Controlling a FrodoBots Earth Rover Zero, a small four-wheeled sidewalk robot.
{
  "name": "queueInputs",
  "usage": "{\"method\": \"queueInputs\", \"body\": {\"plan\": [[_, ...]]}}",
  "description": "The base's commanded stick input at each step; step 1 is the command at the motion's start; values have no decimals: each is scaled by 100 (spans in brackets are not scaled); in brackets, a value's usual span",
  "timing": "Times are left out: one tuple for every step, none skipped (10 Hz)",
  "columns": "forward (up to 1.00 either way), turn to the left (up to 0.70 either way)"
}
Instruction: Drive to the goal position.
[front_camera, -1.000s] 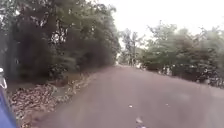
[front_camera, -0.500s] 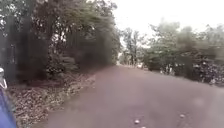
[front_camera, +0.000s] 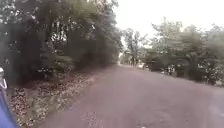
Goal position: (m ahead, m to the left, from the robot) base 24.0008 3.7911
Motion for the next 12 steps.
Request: {"method": "queueInputs", "body": {"plan": [[70,-1],[70,-1],[70,-1],[70,-2],[70,-4],[70,-5],[70,-7],[70,-14],[70,-2],[70,-1],[70,-1],[70,-1]]}}
